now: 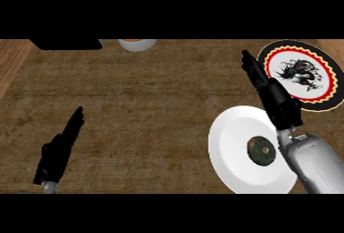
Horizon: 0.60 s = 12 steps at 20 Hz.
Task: Pick the squash from the plate and place it in the plate
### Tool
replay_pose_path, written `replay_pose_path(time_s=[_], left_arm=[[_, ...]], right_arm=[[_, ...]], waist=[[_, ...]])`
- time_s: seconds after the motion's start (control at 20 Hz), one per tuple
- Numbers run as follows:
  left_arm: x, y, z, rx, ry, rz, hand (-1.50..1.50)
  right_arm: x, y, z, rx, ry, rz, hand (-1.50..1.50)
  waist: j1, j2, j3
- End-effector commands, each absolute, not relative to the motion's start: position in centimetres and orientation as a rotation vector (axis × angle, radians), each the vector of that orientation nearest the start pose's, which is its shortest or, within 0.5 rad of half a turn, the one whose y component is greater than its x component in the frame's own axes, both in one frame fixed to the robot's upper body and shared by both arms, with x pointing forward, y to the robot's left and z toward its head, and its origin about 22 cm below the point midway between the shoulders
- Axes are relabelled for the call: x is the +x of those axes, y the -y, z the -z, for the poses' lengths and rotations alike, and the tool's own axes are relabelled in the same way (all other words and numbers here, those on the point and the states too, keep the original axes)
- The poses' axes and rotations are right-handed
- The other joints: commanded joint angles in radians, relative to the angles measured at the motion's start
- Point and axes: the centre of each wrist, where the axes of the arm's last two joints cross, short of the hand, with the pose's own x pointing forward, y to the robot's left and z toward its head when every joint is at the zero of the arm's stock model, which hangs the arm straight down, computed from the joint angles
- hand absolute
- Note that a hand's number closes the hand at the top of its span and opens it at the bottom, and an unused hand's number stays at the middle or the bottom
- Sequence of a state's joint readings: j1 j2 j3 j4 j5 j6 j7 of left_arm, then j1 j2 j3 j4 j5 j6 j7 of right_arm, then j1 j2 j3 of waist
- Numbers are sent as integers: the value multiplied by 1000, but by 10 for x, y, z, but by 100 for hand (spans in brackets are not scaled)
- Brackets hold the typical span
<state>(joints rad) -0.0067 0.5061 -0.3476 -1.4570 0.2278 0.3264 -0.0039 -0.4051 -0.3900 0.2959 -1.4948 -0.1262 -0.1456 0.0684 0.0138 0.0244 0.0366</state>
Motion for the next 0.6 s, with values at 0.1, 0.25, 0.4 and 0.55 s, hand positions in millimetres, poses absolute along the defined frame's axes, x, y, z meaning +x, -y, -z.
replay_pose_path(time_s=[0.1,0.25,0.4,0.55], left_arm=[[251,-294,-12,284,1407,168,0],[262,-298,-23,266,1477,85,0],[259,-289,-20,200,1415,56,0],[268,-276,-23,168,1423,63,0]], right_arm=[[312,254,-69,266,1770,-487,150],[308,287,-69,512,1788,-532,150],[302,341,-65,-131,1959,-521,-150],[284,359,-16,148,1997,-326,-150]], waist=[[-12,-17,-33],[-16,-10,-31],[-37,-11,-29],[-21,-8,-30]])
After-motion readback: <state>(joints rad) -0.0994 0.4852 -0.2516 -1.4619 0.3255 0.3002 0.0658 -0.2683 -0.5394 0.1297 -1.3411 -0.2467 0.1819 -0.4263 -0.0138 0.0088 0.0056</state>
